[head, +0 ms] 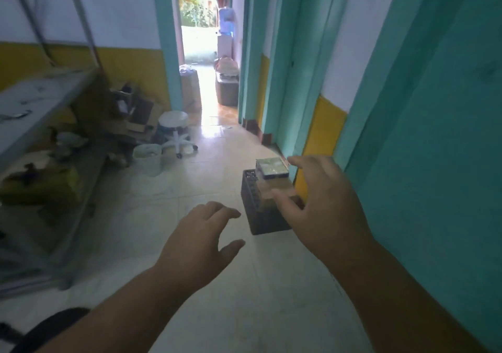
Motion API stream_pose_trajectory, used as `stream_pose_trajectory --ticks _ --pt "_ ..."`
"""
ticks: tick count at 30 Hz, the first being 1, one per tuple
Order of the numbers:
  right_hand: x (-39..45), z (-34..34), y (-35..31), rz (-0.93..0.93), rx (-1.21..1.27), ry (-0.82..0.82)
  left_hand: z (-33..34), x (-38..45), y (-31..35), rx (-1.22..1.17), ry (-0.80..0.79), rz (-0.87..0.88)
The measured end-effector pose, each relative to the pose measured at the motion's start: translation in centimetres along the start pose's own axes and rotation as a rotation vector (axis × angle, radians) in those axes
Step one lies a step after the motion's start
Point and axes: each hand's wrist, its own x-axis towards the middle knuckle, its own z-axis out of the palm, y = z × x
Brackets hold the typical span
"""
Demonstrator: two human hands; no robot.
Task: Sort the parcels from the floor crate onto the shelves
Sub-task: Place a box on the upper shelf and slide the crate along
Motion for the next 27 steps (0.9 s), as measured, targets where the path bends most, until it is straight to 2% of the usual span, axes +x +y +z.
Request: stream_pose_trajectory --ticks 4,9,14,18,22,27 --pt "9.2 8.7 0.1 -0.009 0.028 -0.025 2.1 7.6 -8.4 0.021 0.046 -0.076" --pt "19.7 16.5 1.7 0.031 0.025 -0.016 4.4 20.3 -16.6 0.064 -0.002 -0.004" --pt "27.9 18.0 6.1 0.158 -0.089 -0.01 6.7 33.2 -18.6 0.019 -0.118 0.102" --pt "33.9 20.5 12.0 0.243 -0.182 0.008 11.8 43.6 -19.2 -0.015 -0.174 0.176" --pt "40.9 23.6 18.7 0.287 -0.237 0.04 17.1 53.3 -19.5 -0.034 -0.251 0.206" --pt "50.6 27.0 24.7 0.328 -0.263 0.047 18.9 64.3 -21.3 -0.01 -0.308 0.21"
